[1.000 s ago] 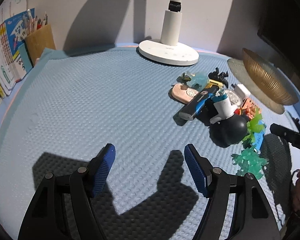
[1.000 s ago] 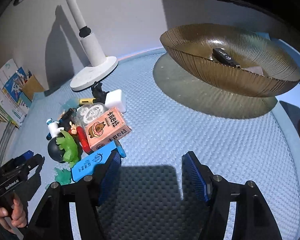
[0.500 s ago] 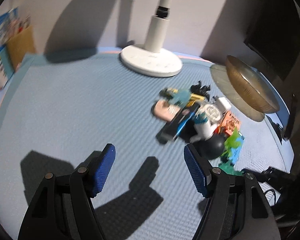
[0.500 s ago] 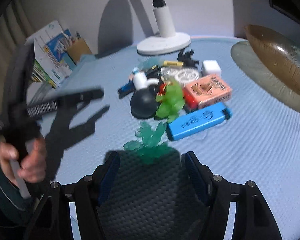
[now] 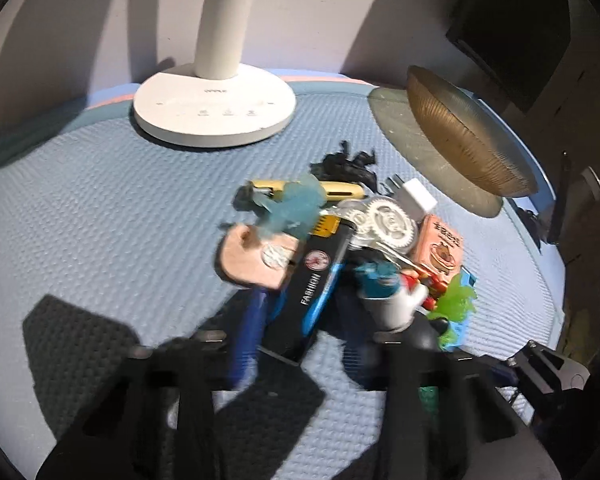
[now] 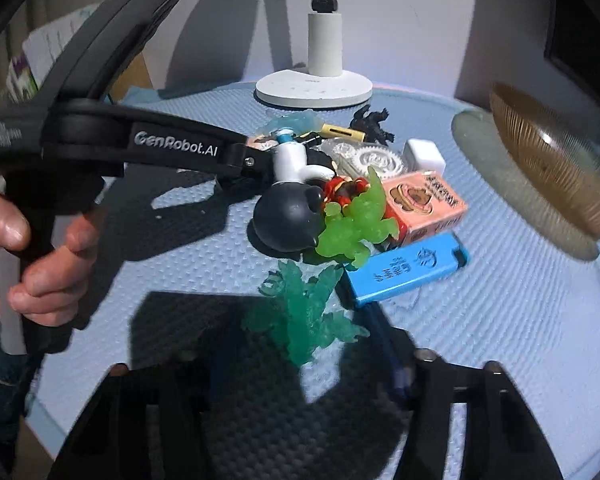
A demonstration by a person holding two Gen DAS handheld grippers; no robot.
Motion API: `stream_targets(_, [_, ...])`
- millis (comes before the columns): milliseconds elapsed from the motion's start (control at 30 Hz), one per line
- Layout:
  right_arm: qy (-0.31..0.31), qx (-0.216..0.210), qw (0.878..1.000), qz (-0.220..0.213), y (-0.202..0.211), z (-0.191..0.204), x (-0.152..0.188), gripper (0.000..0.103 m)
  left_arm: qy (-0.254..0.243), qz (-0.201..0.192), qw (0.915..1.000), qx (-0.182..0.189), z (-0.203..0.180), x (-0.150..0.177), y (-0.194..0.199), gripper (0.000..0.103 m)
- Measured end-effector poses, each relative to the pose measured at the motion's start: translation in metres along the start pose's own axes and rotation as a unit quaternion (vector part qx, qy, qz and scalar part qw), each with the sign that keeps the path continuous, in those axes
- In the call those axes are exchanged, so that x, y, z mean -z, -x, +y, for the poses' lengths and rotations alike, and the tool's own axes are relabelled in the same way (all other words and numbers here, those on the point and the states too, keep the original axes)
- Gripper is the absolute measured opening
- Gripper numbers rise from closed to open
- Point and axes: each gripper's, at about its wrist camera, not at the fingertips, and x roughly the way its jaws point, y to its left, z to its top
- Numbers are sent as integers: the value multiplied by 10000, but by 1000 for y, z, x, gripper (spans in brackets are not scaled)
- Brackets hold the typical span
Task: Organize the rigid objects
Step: 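Return both tools to the pile and approach the green figure and lighter, then grasp the black-yellow lighter with left tool while right tool grasps the green figure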
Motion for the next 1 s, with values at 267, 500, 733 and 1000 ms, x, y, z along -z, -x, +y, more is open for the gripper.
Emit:
stream_targets(267, [-169, -436, 9986, -244, 26, -21, 13, 50, 194, -393, 9987, -260, 4, 26, 39, 18])
stream_targets(500, [-514, -38, 9975, -476, 50, -67, 18, 50, 489, -322, 9966, -586, 20, 68, 71, 10])
stream_targets(733, [-721, -117, 9970, -247, 40, -99, 38, 52, 366, -220, 9982, -428, 8, 88, 72, 22])
stream_targets(1000, [-841, -349, 9957, -194, 40, -107, 46, 63, 505, -122, 9928, -1083, 10, 74, 50, 55])
